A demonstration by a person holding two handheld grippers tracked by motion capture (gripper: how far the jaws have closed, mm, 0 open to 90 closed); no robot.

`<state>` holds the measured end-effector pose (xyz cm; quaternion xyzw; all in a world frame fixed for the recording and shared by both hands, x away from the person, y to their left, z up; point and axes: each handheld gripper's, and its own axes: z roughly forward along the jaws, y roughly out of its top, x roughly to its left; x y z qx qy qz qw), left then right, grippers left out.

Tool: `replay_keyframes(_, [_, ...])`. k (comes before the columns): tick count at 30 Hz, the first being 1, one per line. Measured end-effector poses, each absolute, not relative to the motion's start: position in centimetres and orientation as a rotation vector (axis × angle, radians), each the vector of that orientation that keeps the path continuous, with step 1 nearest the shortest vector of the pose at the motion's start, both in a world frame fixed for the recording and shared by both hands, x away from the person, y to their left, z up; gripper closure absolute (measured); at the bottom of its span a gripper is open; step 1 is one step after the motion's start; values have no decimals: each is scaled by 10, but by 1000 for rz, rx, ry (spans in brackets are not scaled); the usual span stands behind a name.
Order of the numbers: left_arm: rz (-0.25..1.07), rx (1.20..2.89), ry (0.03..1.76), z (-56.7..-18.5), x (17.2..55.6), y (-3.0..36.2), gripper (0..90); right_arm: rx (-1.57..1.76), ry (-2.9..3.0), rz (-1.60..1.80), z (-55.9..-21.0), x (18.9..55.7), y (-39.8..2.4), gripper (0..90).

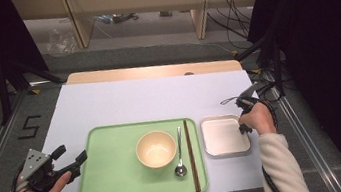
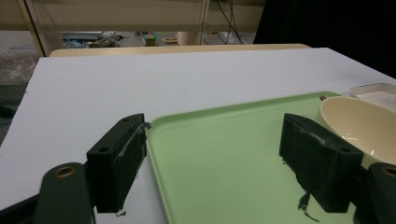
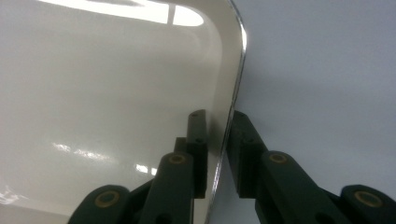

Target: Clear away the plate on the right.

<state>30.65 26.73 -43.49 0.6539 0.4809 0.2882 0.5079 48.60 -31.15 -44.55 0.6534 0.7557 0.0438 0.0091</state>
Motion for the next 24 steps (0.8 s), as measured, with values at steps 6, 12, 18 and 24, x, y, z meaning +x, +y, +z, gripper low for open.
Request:
replay_keyframes(6, [682, 1567, 1156, -436, 307, 266, 226, 2132, 2307, 203, -443, 486, -311, 852])
replay_keyframes(12, [680, 1565, 1158, -436, 307, 265, 226, 2068, 2344, 262, -421, 484, -312, 889])
replay_keyframes(18, [682, 1572, 1163, -435, 306, 265, 226, 1979, 2333, 359, -411, 480, -315, 899])
replay_keyframes(24, [679, 1575, 1158, -434, 306, 265, 227, 2040, 2314, 391, -402, 479, -317, 899])
